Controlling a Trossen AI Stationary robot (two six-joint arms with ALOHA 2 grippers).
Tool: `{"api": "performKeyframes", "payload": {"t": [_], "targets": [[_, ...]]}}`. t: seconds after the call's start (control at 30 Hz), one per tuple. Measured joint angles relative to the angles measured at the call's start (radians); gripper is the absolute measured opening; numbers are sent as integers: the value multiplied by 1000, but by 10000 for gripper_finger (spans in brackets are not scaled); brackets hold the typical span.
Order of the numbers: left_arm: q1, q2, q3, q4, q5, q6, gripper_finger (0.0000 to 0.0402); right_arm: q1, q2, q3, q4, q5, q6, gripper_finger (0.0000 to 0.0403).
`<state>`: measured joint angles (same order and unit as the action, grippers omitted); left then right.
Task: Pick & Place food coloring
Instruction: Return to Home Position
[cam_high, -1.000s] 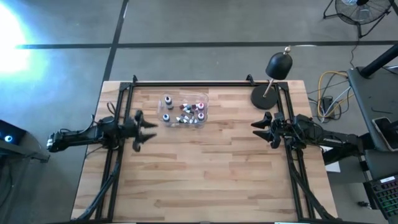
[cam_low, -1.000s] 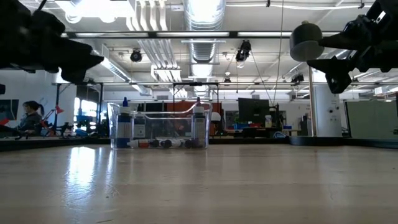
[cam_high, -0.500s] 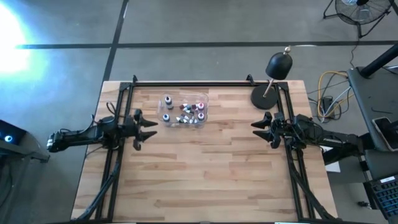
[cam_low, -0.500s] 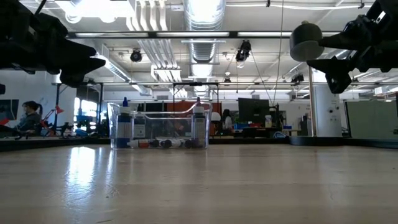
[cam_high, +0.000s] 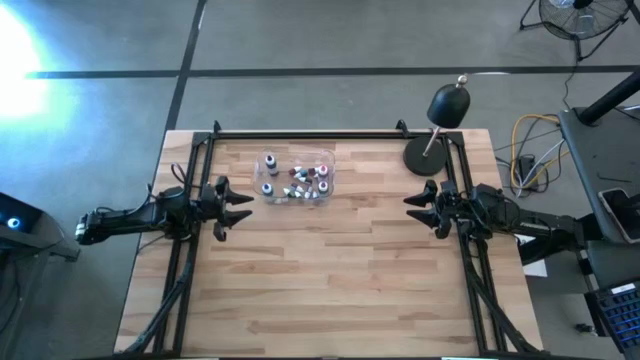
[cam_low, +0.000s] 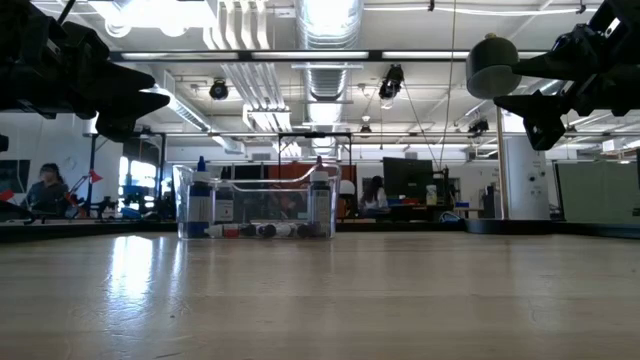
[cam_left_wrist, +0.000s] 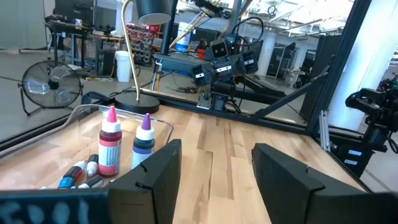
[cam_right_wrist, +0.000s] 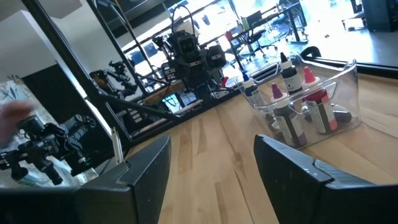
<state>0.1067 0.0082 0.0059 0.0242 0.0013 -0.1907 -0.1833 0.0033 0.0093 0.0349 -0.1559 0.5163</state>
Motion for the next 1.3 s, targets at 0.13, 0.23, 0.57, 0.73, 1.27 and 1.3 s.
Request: {"api": "performKeyframes", "payload": {"t": [0.13, 0.23, 0.57, 0.73, 1.27, 1.3], "targets": [[0, 0, 0, 0, 0, 0, 172, 0, 0, 0, 0, 0, 0, 224], [0, 0, 0, 0, 0, 0, 172, 0, 0, 0, 0, 0, 0, 224], [0, 0, 0, 1, 0, 0, 172, 0, 0, 0, 0, 0, 0, 224], [0, 0, 0, 2, 0, 0, 172, 0, 0, 0, -1, 0, -7, 224], [0, 0, 0, 0, 1, 0, 172, 220, -3, 1, -14, 77, -446, 224], [0, 0, 0, 0, 1, 0, 172, 220, -3, 1, -15, 79, -444, 224]]}}
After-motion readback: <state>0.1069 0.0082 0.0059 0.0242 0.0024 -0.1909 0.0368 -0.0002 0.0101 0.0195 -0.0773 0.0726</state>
